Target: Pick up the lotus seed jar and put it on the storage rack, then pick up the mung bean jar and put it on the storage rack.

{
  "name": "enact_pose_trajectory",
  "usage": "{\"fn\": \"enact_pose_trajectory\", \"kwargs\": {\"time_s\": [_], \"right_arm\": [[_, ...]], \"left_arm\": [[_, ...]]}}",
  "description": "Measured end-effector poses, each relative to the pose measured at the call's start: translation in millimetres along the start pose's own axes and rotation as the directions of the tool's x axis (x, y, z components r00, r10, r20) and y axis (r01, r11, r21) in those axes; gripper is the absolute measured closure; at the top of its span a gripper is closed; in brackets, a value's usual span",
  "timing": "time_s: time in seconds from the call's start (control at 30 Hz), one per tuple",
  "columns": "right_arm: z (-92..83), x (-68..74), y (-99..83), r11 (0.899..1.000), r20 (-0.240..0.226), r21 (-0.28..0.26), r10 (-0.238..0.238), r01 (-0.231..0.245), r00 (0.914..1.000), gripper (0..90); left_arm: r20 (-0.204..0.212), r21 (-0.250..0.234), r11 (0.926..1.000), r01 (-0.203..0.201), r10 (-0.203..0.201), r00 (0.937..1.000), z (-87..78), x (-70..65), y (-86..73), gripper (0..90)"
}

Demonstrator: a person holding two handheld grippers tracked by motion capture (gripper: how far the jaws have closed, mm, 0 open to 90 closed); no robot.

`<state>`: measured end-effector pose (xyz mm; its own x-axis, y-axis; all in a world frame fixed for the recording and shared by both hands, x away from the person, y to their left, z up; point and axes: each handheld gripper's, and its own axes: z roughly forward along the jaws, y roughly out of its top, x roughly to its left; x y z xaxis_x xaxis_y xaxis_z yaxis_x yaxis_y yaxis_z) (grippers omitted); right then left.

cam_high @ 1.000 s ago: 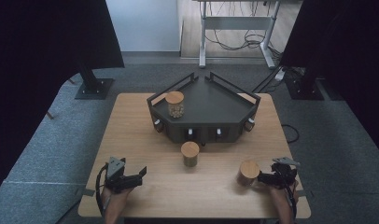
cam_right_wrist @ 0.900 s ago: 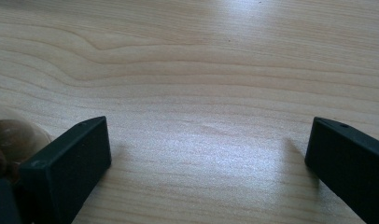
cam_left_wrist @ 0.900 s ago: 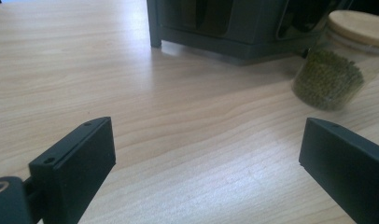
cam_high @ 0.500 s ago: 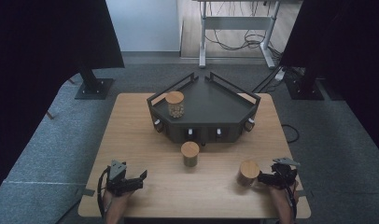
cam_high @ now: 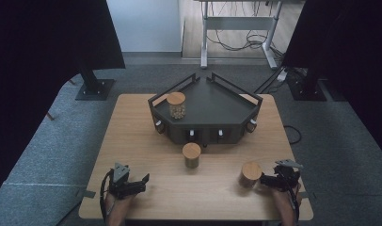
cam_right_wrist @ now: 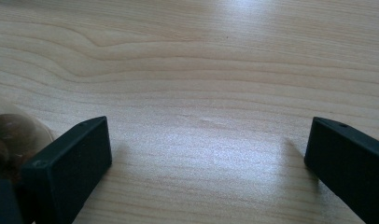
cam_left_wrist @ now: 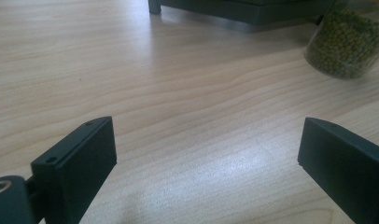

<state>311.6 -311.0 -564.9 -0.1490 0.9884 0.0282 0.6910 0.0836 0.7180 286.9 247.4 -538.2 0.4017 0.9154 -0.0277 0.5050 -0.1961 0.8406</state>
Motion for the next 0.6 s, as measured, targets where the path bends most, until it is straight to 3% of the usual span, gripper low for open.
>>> {"fn": "enact_pose_trajectory", "kwargs": {"time_s": [0.33, 0.47, 0.6], "right_arm": [[-0.9, -0.8, -0.5, 1.000, -0.004, -0.003, -0.001, 0.001, 1.0000, 1.6], [-5.5, -5.6, -2.1, 0.999, -0.021, -0.034, 0.033, -0.034, 0.9992, 3.1], [-11.3, -5.0, 0.7, 0.998, -0.009, -0.063, 0.025, -0.026, 0.9996, 3.3]], "left_arm": [[-0.014, 0.067, 0.9974, 0.025, -0.024, 0.9996, 6.1, 4.0, -6.5, 4.2], [-0.022, 0.114, 0.9932, 0.025, -0.023, 0.9995, 10.1, 4.8, -8.1, 3.8], [-0.039, 0.133, 0.9910, 0.015, -0.010, 0.9992, 11.7, 4.1, -7.8, 3.8]]}}
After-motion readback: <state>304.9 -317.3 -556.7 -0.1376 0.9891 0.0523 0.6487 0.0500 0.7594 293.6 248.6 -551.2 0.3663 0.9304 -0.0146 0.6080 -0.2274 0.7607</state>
